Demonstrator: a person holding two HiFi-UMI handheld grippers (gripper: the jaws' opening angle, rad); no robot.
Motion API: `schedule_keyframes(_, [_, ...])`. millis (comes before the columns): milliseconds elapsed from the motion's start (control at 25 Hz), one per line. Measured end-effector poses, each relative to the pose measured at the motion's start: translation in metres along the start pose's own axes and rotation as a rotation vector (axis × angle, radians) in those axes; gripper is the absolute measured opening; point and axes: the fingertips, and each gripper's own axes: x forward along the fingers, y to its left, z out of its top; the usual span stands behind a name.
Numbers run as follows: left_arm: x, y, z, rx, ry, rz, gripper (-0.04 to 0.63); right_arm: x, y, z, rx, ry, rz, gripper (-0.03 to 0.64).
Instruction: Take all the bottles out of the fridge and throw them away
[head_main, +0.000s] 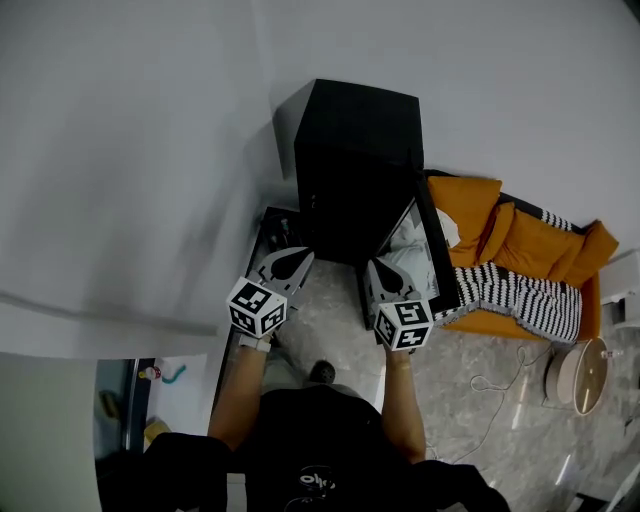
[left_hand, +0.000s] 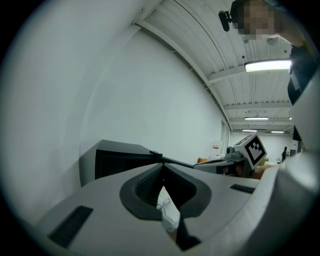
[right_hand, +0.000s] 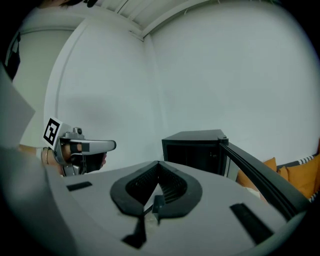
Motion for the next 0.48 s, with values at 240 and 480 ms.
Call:
schedule_keyframes(240, [-0.01,-0.021,-0.004,0.014,0.002,0.019,0.006,-0.018,0.009,-0.007,-0.016,-0.013,0.031,0.008])
schedule_keyframes(480, [-0.013,-0.028,-0.006,0.018,0.006,0.029,0.006,-0.025,0.014,-0.008,-0.023,-0.016,0.043,0.008])
